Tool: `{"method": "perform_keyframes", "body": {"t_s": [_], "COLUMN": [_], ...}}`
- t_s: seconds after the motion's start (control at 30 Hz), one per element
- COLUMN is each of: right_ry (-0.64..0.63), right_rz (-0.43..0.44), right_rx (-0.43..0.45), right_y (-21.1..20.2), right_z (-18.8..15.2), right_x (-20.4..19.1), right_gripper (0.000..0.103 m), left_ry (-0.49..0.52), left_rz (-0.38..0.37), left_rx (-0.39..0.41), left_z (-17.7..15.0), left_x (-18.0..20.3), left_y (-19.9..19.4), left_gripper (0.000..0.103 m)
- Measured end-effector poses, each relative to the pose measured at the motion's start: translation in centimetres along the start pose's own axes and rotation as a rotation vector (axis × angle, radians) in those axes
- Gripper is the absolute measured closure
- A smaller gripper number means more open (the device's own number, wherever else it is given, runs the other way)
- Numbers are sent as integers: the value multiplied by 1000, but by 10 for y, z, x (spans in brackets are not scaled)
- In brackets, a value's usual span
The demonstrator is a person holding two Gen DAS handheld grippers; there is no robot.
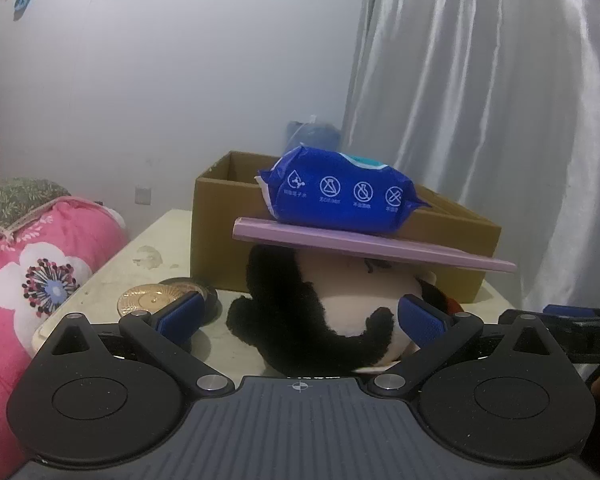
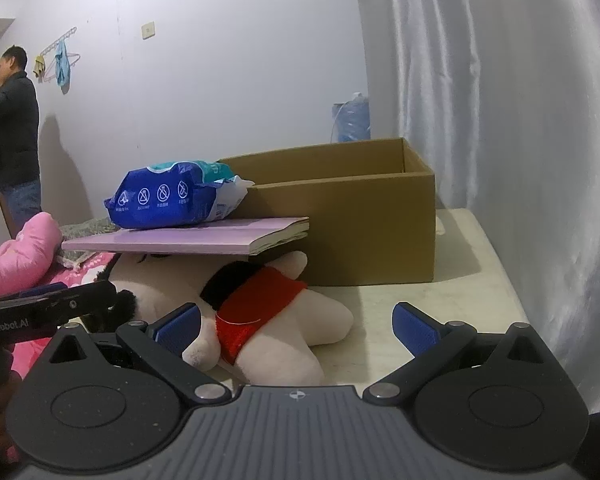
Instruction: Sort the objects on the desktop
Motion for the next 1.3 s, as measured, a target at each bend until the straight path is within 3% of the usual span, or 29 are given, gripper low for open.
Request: {"method": "perform_keyframes", "body": {"t_s": [1.3], "right_ry": [-8], "right_rz": [-5], "right_rx": [-8], "right_y": [0], "right_z": [-2], "right_x": [2], "right_gripper": [0], "left_ry": [21], "left_rz": [-22], "left_rx": [2], "left_z": [-5], "left_x": [7], "left_y": [2], "left_gripper": [0]}}
Point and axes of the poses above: each gripper's, at about its wrist camera, not at the fingertips, and y roughly the way its jaws point, x to its right, z to its top, the point moved 5 cm from there along y, roughly the way its jaws point, and after that the axes turned 4 degrees about -x, right-handed, at the moved point
